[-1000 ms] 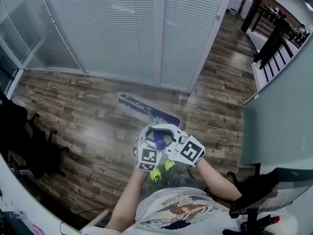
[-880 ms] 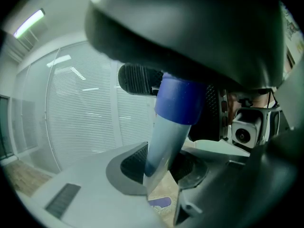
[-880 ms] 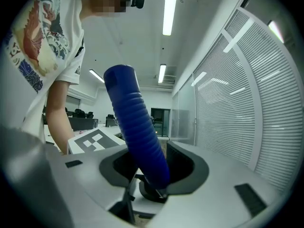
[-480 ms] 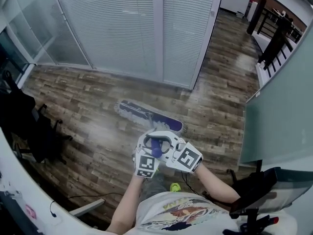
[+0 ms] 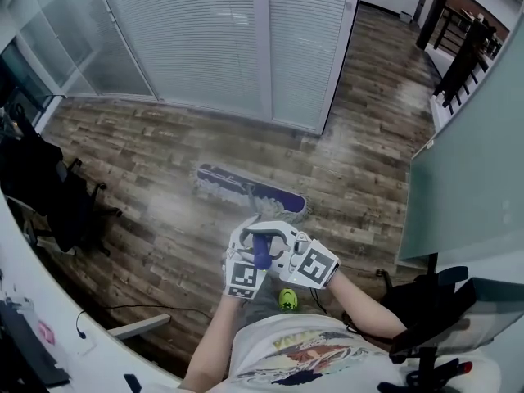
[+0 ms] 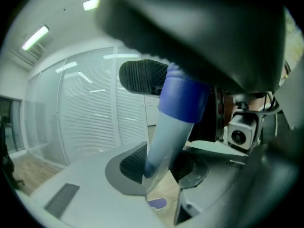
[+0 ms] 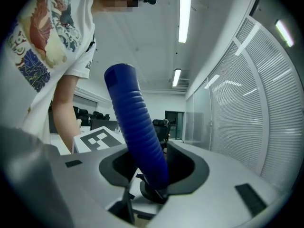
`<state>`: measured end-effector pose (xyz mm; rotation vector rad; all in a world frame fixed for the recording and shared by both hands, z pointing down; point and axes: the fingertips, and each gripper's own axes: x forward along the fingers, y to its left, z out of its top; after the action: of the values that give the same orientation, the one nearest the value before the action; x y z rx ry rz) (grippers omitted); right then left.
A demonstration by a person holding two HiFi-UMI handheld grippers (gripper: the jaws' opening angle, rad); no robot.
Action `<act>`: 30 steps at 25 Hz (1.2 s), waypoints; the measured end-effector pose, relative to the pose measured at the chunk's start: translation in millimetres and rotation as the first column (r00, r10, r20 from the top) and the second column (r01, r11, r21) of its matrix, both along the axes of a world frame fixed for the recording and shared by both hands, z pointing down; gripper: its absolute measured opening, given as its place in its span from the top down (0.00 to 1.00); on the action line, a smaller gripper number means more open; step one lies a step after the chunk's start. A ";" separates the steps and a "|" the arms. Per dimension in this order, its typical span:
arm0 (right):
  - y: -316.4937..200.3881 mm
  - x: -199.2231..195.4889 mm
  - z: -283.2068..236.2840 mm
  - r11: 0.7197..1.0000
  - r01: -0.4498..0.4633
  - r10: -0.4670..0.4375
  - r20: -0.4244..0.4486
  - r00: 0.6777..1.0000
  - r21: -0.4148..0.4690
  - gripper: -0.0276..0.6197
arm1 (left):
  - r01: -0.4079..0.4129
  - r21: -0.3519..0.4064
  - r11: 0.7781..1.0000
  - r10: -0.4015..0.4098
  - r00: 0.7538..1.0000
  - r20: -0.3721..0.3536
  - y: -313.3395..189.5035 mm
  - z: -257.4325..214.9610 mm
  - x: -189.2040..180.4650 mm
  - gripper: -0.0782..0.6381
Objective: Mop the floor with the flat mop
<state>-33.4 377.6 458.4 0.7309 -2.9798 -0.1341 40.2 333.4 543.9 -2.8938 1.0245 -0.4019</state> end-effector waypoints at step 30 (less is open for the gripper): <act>-277.7 -55.0 14.1 0.999 0.037 -0.038 -0.037 0.999 -0.026 0.68 | -0.096 -0.006 0.995 0.095 0.988 -0.119 -275.6 5.2 -45.5 0.72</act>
<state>-88.4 99.8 472.5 0.6630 -2.9546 -0.1109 -5.3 57.8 549.0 -2.9944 0.8956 -0.2336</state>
